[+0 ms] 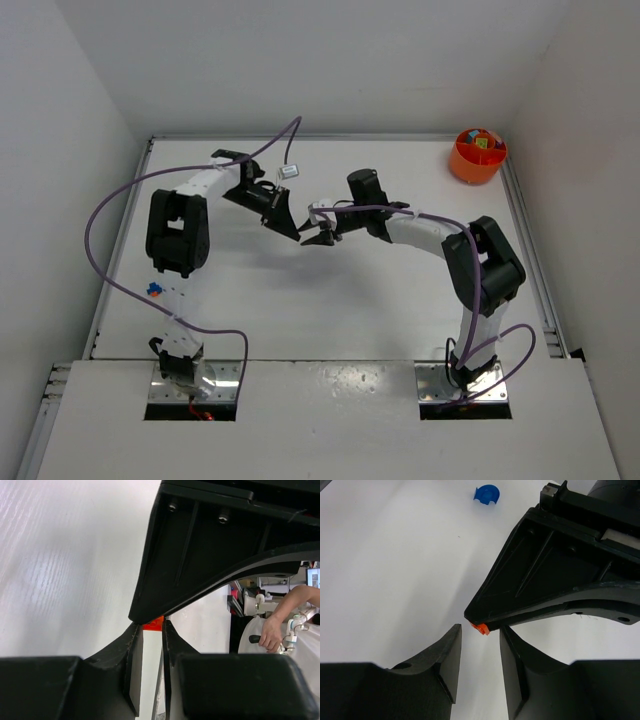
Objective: Sort the legos into containers by color
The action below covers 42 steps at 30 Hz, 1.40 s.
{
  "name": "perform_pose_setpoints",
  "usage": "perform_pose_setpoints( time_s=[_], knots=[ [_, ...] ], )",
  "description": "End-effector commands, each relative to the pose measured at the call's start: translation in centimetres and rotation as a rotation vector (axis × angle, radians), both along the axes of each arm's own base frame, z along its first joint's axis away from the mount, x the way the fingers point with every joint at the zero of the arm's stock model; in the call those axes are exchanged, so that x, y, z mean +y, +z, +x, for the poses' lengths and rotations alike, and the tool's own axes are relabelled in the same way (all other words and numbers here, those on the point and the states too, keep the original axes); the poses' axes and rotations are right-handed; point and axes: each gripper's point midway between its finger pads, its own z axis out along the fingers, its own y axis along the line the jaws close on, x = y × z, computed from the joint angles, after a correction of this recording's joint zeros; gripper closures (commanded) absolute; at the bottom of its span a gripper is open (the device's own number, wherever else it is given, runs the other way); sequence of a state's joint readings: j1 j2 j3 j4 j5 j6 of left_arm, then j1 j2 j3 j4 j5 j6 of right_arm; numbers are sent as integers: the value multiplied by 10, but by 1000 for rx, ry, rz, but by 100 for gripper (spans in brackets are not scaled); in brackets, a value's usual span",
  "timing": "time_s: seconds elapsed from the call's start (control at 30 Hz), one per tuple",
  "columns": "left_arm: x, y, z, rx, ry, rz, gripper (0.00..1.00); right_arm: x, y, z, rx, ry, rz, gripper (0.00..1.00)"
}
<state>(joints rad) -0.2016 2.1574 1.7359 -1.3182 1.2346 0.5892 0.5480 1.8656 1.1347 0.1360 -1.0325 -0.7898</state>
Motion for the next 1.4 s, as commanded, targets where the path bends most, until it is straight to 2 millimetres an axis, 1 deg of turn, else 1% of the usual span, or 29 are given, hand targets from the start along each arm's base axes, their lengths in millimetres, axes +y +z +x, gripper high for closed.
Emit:
perform_pose_setpoints(
  time_s=[0.0, 0.07, 0.13, 0.17, 0.2, 0.23, 0.33, 0.4, 0.43, 0.47, 0.53, 0.57, 0.67, 0.7, 0.73, 0.83, 0.87, 0.93, 0.97, 1.03, 1.07, 1.1, 1.13, 1.2, 1.23, 1.27, 1.3, 1.33, 1.37],
  knots=[
    [-3, 1, 11, -54, 8, -47, 100, 17, 43, -19, -116, 115, 114, 64],
    [-3, 1, 12, -55, 11, -47, 100, 17, 43, -20, -114, 123, 118, 64],
    [-3, 1, 12, -55, 11, -47, 100, 18, 45, -22, -110, 128, 126, 67],
    [0, -3, 15, -44, 20, -45, 100, 18, 45, -22, -110, 129, 126, 67],
    [0, -3, 15, -44, 20, -45, 100, 18, 42, -20, -109, 128, 125, 67],
    [0, -3, 15, -44, 20, -45, 100, 20, 46, -18, -118, 129, 130, 69],
    [2, -2, 19, -42, 36, -52, 100, 19, 44, -19, -110, 129, 126, 73],
    [4, 0, 21, -40, 47, -64, 100, 20, 48, -20, -104, 134, 132, 81],
    [4, -3, 22, -32, 50, -62, 100, 20, 43, -20, -70, 128, 123, 84],
    [4, -3, 22, -32, 50, -62, 100, 23, 43, -24, -59, 134, 121, 93],
    [3, -3, 25, -28, 57, -61, 99, 22, 42, -25, -37, 129, 117, 100],
    [2, -1, 24, -18, 60, -68, 89, 22, 42, -25, -18, 125, 114, 100],
    [2, 1, 27, -38, 63, -72, 70, 23, 43, -24, -19, 115, 113, 100],
    [2, 2, 26, -23, 68, -68, 66, 22, 42, -22, -13, 103, 108, 100],
    [6, 1, 28, -39, 76, -59, 57, 21, 37, -22, -7, 94, 98, 100],
    [7, 3, 26, -44, 78, -50, 38, 19, 40, -24, -16, 86, 98, 100],
    [11, 8, 27, -46, 91, -50, 23, 17, 35, -23, -3, 70, 85, 100],
    [15, 6, 27, -47, 103, -41, 15, 9, 34, -20, 18, 31, 72, 100],
    [19, 11, 29, -63, 117, -43, 10, 6, 37, -16, 8, 12, 72, 100],
    [26, 14, 31, -71, 135, -35, 6, -2, 34, -13, 21, -29, 44, 100],
    [33, 16, 34, -94, 153, -22, 3, -11, 28, -8, 45, -89, 14, 100],
    [35, 17, 35, -118, 157, -3, 0, -18, 37, -4, 44, -135, 11, 100],
    [41, 28, 39, -142, 184, 12, 0, -35, 29, 9, 69, -245, -28, 100],
    [50, 28, 48, -204, 222, 66, 0, -57, 30, 22, 154, -400, -43, 100],
    [52, 33, 54, -236, 245, 91, 0, -78, 39, 38, 165, -515, -35, 100],
    [52, 41, 53, -239, 277, 125, 0, -102, 32, 55, 190, -687, -81, 100],
    [56, 40, 66, -299, 310, 207, 0, -118, 25, 62, 238, -776, -115, 100],
    [57, 43, 71, -325, 333, 254, 0, -147, 36, 86, 208, -917, -139, 100],
    [50, 57, 75, -375, 347, 286, 0, -166, 30, 87, 259, -1000, -192, 100]
  ],
)
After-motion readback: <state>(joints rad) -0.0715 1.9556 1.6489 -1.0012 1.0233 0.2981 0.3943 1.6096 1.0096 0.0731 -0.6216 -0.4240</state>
